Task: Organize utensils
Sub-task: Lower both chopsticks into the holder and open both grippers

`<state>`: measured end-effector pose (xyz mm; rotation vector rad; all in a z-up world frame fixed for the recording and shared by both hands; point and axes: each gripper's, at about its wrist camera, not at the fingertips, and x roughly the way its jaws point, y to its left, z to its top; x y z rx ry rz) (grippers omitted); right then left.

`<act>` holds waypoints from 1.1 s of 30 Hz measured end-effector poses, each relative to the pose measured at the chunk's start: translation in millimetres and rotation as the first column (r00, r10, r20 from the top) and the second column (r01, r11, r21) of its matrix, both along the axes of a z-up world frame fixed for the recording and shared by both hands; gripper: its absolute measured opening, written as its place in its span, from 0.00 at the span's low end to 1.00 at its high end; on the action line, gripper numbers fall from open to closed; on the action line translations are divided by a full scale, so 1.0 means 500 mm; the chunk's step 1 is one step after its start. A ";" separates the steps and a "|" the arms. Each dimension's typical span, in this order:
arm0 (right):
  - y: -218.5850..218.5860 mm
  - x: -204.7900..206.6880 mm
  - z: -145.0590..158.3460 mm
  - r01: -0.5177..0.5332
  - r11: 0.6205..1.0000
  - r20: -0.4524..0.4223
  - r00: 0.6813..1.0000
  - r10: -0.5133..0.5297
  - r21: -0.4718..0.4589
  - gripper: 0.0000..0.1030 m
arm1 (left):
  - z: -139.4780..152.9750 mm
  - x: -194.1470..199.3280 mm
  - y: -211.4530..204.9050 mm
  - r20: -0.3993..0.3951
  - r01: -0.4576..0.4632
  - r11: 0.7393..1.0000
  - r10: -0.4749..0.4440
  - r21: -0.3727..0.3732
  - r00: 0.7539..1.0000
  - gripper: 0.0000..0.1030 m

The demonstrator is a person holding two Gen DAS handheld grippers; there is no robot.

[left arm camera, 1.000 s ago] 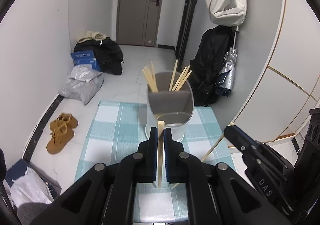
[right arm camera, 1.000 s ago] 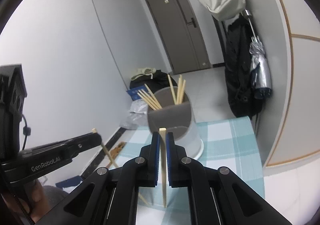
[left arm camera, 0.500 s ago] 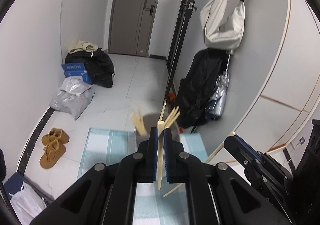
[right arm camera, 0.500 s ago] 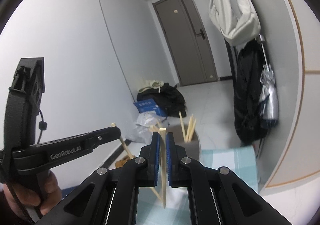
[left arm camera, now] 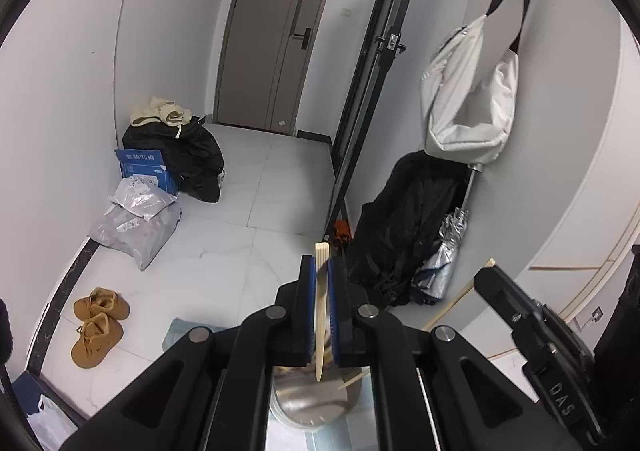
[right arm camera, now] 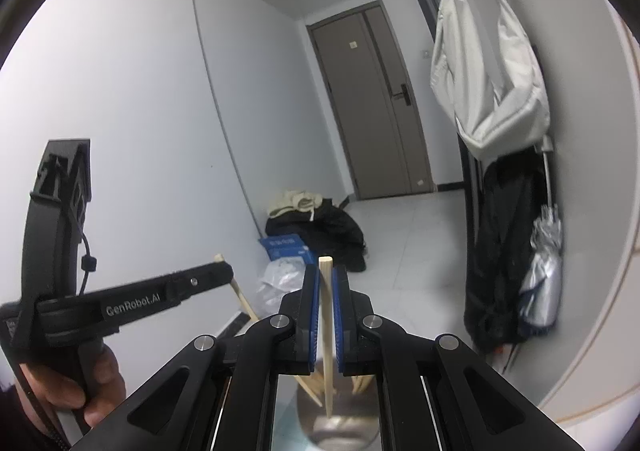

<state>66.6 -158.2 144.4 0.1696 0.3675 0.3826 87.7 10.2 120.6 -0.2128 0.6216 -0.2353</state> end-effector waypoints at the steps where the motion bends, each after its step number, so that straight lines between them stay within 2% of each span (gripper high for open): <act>1: 0.001 0.008 0.001 0.002 1.000 0.002 1.000 -0.002 -0.004 0.06 | -0.006 0.009 0.000 0.000 0.002 1.000 -0.002 0.008 1.000 0.02; 8: 0.023 0.080 -0.020 0.006 1.000 -0.010 1.000 -0.007 -0.024 0.06 | -0.056 0.038 0.010 -0.009 0.019 1.000 -0.019 0.002 1.000 0.02; 17: 0.051 0.142 -0.108 -0.003 0.998 -0.075 0.997 -0.002 -0.070 0.06 | -0.097 0.046 0.018 -0.038 0.049 0.999 -0.049 0.003 0.998 0.02; 23: 0.055 0.146 -0.156 -0.012 0.997 -0.107 0.994 0.003 -0.083 0.06 | -0.128 0.063 0.016 -0.055 0.067 0.997 -0.065 0.027 0.996 0.02; 25: 0.055 0.149 -0.177 -0.026 0.997 -0.134 0.991 0.015 -0.078 0.06 | -0.138 0.066 0.017 -0.065 0.075 0.997 -0.075 0.005 0.995 0.02; 33: 0.061 0.151 -0.218 -0.073 0.993 -0.177 0.983 0.056 -0.094 0.06 | -0.158 0.066 0.005 -0.071 0.101 0.995 -0.101 0.002 0.992 0.02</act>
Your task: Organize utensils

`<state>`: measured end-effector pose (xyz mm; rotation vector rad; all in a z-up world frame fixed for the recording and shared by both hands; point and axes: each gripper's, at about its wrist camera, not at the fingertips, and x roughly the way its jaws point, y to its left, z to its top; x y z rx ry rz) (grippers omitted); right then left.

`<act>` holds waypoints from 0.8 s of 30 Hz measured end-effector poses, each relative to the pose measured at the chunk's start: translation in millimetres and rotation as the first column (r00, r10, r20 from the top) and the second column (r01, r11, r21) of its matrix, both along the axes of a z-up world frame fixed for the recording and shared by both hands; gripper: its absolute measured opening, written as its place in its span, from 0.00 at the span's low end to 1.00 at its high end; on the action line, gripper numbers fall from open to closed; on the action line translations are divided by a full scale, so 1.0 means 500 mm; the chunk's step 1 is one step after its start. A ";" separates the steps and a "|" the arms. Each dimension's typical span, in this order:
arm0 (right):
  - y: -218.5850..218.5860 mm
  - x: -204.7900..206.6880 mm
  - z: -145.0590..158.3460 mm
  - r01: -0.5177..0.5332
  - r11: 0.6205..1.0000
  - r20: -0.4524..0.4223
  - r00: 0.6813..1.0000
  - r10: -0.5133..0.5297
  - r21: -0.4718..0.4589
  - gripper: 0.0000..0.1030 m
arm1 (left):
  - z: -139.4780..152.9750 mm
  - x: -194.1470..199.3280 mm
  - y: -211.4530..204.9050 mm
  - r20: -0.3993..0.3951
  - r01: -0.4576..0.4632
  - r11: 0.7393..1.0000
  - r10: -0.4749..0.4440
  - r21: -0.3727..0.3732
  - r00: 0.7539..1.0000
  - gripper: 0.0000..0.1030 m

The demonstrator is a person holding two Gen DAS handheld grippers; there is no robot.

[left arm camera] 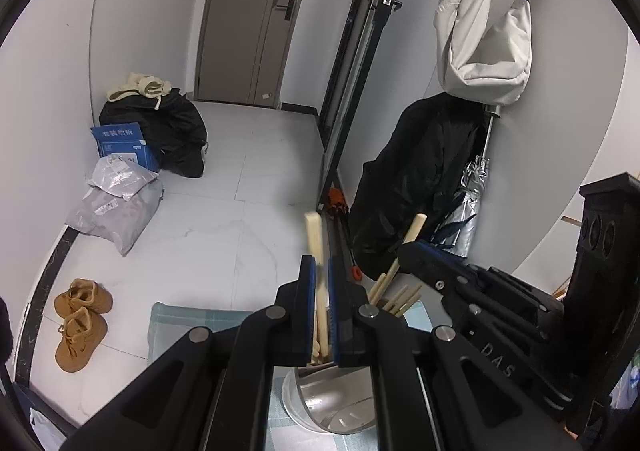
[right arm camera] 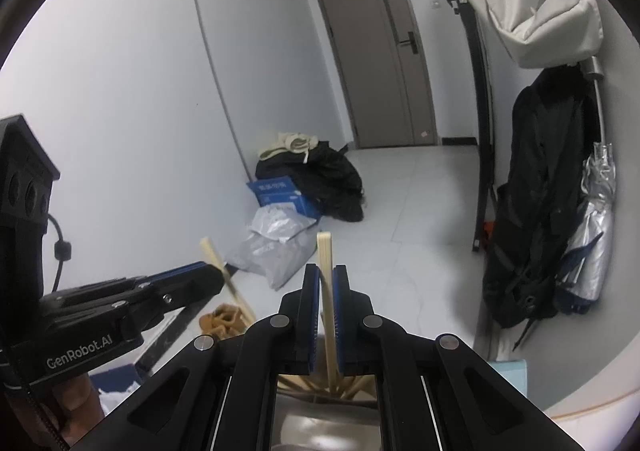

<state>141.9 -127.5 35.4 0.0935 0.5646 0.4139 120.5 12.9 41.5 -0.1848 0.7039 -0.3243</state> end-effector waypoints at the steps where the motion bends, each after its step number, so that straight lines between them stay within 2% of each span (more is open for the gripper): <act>1: 0.001 -0.001 -0.003 -0.008 1.000 -0.003 1.000 0.008 -0.002 0.06 | -0.002 0.000 0.001 -0.003 0.001 1.000 -0.001 -0.001 1.000 0.02; 10: 0.002 0.003 -0.025 -0.035 0.999 -0.058 0.998 0.034 -0.019 0.08 | -0.018 0.005 -0.001 -0.012 0.013 1.000 -0.013 0.005 1.000 0.02; 15: -0.013 -0.012 -0.019 -0.019 1.000 -0.056 0.998 0.019 0.007 0.10 | -0.030 0.009 -0.010 -0.041 0.049 0.999 -0.048 0.021 0.998 0.02; 19: -0.028 -0.025 -0.013 0.005 1.000 -0.065 0.998 -0.004 0.012 0.20 | -0.032 0.007 -0.017 -0.067 0.035 0.998 -0.031 0.055 0.997 0.04; 21: -0.044 -0.040 -0.007 0.019 0.999 -0.060 0.998 -0.017 0.033 0.20 | -0.024 0.000 -0.016 -0.068 -0.001 0.997 0.006 0.077 0.998 0.13; 24: -0.070 -0.064 0.006 0.043 0.997 -0.039 0.998 -0.041 0.057 0.26 | -0.007 -0.017 -0.009 -0.043 -0.019 0.998 0.022 0.066 0.999 0.33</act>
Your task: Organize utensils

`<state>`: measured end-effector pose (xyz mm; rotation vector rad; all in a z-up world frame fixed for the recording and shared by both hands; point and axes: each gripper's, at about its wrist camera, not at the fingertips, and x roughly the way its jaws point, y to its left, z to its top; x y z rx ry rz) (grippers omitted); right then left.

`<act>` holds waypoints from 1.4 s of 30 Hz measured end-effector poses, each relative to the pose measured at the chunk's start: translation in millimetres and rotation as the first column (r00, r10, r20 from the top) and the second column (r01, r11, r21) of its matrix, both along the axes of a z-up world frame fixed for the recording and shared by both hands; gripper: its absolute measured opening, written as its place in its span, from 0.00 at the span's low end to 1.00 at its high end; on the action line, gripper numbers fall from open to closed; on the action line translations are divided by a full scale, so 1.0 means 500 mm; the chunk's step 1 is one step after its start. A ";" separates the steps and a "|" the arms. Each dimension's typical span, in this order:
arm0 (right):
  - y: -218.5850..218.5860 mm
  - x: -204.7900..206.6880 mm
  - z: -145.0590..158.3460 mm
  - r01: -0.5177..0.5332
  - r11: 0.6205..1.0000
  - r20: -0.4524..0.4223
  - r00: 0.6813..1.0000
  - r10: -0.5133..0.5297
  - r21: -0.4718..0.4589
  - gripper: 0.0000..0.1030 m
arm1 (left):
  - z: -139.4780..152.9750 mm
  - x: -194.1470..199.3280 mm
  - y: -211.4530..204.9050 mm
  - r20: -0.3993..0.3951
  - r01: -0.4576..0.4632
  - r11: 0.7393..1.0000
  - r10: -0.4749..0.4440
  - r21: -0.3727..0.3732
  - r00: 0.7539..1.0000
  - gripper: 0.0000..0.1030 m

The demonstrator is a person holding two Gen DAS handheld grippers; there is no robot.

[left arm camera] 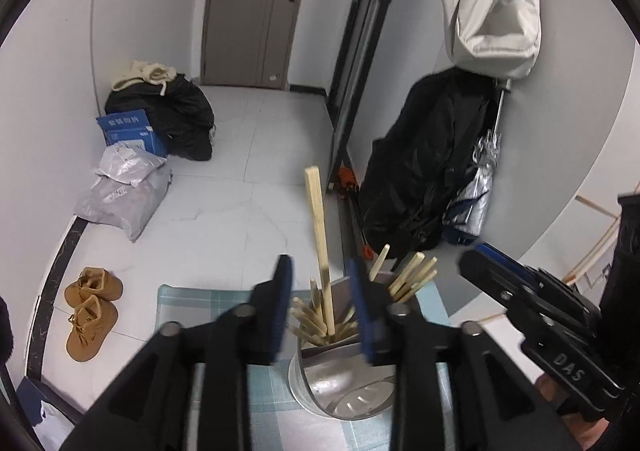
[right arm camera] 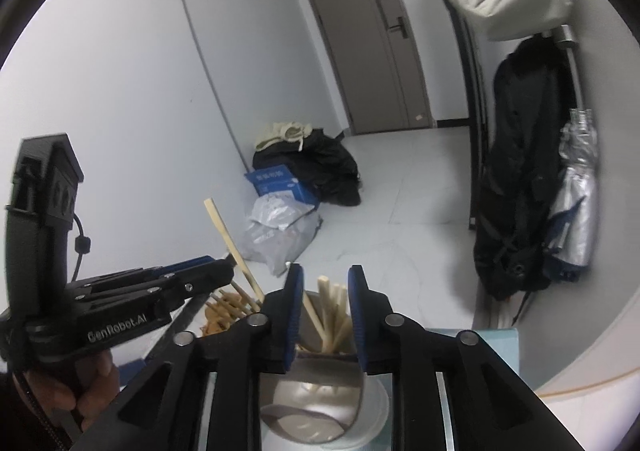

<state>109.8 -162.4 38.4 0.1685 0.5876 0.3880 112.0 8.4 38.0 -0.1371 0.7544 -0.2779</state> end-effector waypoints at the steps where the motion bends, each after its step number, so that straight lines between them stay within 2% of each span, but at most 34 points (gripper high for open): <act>1: -0.008 -0.009 0.006 0.010 1.000 0.008 1.000 -0.010 0.003 0.30 | 0.007 -0.007 0.000 0.013 -0.005 1.000 0.005 0.007 1.000 0.38; 2: -0.016 -0.017 0.010 0.019 1.000 0.017 1.000 -0.019 0.003 0.31 | 0.012 -0.013 -0.001 0.024 -0.011 1.000 0.011 0.015 1.000 0.46; 4: -0.028 -0.032 0.021 0.034 0.999 0.032 0.999 -0.034 0.005 0.32 | 0.020 -0.025 -0.004 0.043 -0.023 0.999 0.022 0.026 0.999 0.51; 8: -0.043 -0.063 0.042 0.056 0.998 0.064 0.996 -0.056 0.004 0.38 | 0.041 -0.047 -0.007 0.061 -0.047 0.998 0.045 0.032 0.997 0.53; 12: -0.050 -0.111 0.077 0.060 0.998 0.117 0.991 -0.061 0.010 0.42 | 0.068 -0.084 -0.008 0.100 -0.084 0.996 0.079 0.041 0.992 0.64; 16: -0.050 -0.166 0.109 0.058 0.998 0.179 0.982 -0.057 0.000 0.57 | 0.100 -0.130 -0.008 0.162 -0.123 0.990 0.112 0.061 0.980 0.75; 18: -0.048 -0.193 0.121 0.053 0.999 0.201 0.978 -0.052 0.001 0.60 | 0.117 -0.156 -0.005 0.195 -0.150 0.987 0.136 0.060 0.971 0.82; 23: -0.046 -0.257 0.141 0.065 0.998 0.259 0.964 -0.061 -0.005 0.71 | 0.146 -0.220 -0.007 0.287 -0.191 0.979 0.162 0.073 0.944 0.92; 25: -0.046 -0.285 0.144 0.077 0.997 0.278 0.958 -0.070 -0.013 0.77 | 0.148 -0.243 -0.009 0.304 -0.186 0.979 0.154 0.078 0.940 0.93; 30: -0.044 -0.335 0.132 0.091 0.996 0.298 0.951 -0.082 -0.017 0.79 | 0.137 -0.298 -0.007 0.337 -0.198 0.976 0.158 0.087 0.928 0.95; 32: -0.042 -0.353 0.124 0.097 0.995 0.311 0.946 -0.088 -0.013 0.85 | 0.131 -0.314 -0.007 0.352 -0.210 0.973 0.164 0.094 0.921 0.99; 38: -0.027 -0.402 0.081 0.109 0.993 0.340 0.936 -0.088 -0.043 0.89 | 0.089 -0.350 -0.002 0.378 -0.238 0.966 0.183 0.102 0.907 0.99; 42: -0.018 -0.418 0.038 0.126 0.991 0.328 0.939 -0.103 -0.052 0.91 | 0.054 -0.366 0.006 0.372 -0.245 0.964 0.192 0.101 0.908 0.99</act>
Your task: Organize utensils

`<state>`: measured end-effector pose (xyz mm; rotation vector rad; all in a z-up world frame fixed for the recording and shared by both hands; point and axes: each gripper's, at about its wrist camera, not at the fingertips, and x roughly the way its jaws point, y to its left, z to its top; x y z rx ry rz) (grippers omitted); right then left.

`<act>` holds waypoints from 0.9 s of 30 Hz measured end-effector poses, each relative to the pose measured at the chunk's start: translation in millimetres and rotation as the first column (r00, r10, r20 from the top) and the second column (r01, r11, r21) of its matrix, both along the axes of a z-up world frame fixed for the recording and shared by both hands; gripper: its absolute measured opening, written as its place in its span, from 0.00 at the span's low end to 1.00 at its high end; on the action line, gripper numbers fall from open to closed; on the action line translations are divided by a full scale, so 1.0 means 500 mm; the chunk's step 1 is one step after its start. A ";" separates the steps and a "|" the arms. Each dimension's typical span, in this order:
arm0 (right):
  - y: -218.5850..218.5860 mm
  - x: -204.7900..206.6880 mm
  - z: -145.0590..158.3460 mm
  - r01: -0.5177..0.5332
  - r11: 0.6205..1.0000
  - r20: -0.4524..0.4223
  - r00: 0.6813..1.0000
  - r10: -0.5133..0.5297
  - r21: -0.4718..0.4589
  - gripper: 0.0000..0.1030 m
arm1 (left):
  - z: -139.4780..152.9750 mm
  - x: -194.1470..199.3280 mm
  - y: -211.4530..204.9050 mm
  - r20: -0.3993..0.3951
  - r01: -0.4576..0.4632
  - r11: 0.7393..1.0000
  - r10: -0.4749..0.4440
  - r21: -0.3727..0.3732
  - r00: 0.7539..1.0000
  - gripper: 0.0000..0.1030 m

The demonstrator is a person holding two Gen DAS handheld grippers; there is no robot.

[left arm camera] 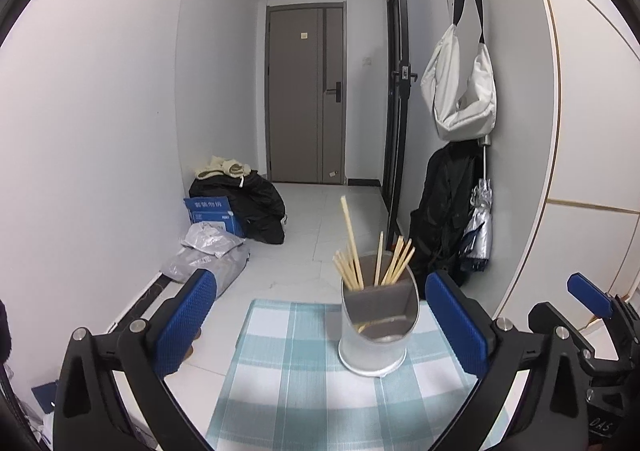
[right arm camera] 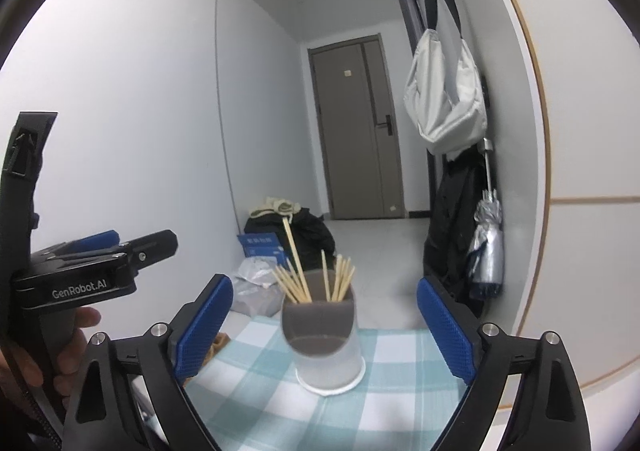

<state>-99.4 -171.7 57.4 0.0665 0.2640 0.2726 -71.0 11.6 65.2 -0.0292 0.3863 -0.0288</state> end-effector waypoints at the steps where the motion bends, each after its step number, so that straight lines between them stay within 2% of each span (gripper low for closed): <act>1: 0.001 -0.002 -0.011 0.002 1.000 -0.007 1.000 -0.002 0.000 0.91 | -0.010 -0.002 0.001 -0.002 -0.004 1.000 0.004 0.004 1.000 0.99; 6: 0.010 0.000 -0.050 0.014 1.000 -0.034 0.999 -0.014 -0.027 0.91 | -0.060 0.012 -0.004 -0.033 0.017 0.999 -0.017 0.027 0.999 0.99; 13: 0.007 0.013 -0.092 0.045 0.998 -0.060 0.997 -0.048 -0.049 0.91 | -0.104 0.027 0.003 -0.048 0.007 1.000 -0.006 0.006 0.999 0.99; 16: 0.004 0.024 -0.106 0.055 0.997 -0.080 0.995 -0.059 -0.048 0.91 | -0.115 0.037 0.006 -0.062 0.004 1.000 -0.003 0.020 0.998 0.99; 21: 0.004 0.041 -0.118 0.064 0.997 -0.110 0.992 -0.068 -0.041 0.91 | -0.129 0.043 0.021 -0.095 0.002 1.000 -0.005 -0.026 0.995 0.99; 27: 0.003 0.050 -0.125 0.076 0.996 -0.123 0.989 -0.080 -0.038 0.91 | -0.142 0.057 0.022 -0.136 -0.006 1.000 0.002 -0.029 0.991 0.99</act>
